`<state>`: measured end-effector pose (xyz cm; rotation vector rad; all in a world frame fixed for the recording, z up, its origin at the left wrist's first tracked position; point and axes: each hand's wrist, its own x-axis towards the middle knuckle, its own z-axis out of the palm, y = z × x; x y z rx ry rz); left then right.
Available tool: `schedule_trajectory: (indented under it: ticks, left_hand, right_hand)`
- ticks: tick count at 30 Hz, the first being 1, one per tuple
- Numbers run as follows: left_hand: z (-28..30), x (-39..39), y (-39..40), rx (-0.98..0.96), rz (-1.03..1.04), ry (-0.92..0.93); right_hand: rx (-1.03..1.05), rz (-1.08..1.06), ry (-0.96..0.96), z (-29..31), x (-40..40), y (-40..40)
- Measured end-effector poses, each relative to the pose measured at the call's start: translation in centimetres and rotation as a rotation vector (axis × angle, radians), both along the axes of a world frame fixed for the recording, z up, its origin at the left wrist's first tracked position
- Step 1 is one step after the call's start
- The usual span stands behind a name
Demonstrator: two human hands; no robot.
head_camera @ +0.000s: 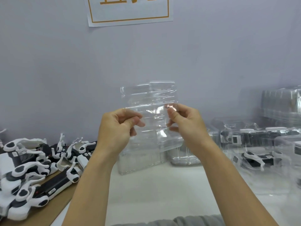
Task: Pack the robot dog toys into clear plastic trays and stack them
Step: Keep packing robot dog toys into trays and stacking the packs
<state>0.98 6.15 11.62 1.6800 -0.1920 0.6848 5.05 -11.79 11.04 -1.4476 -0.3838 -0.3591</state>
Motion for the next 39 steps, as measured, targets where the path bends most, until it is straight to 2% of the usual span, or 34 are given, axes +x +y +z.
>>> schedule_trajectory:
  ticks: [5,10,13,19,22,26,32,37,39]
  left_hand:
    - [-0.3,0.1,2.2,-0.245,0.009,-0.061]
    - [-1.6,1.4,2.0,-0.81,-0.167,-0.01]
    - [-2.9,3.2,0.6,-1.065,-0.278,0.026]
    - [-6.6,5.6,-1.6,-1.32,-0.44,0.107]
    - [-7.5,6.4,-2.2,-1.245,-0.42,0.256]
    - [-7.6,6.6,-2.8,-1.012,-0.325,0.493]
    - [-7.3,5.1,-1.2,-0.688,-0.13,0.7]
    - [-6.2,4.1,-0.2,-0.311,0.076,0.716]
    - [-5.5,3.9,0.3,-0.133,0.252,0.575]
  right_hand:
    - [0.194,-0.156,0.057,0.1,0.9,-3.6]
    - [0.332,-0.225,0.087,0.1,1.3,-4.9]
    - [0.342,-0.198,0.09,0.1,1.4,-4.7]
    - [0.34,-0.192,0.093,0.0,1.4,-4.7]
    - [0.344,-0.196,0.104,0.0,1.4,-4.9]
    - [0.335,-0.184,0.102,0.1,1.2,-4.9]
    - [0.259,-0.155,0.085,0.4,0.8,-4.9]
    - [0.196,-0.111,0.08,0.8,0.4,-4.6]
    - [0.183,-0.103,0.083,0.9,0.4,-4.4]
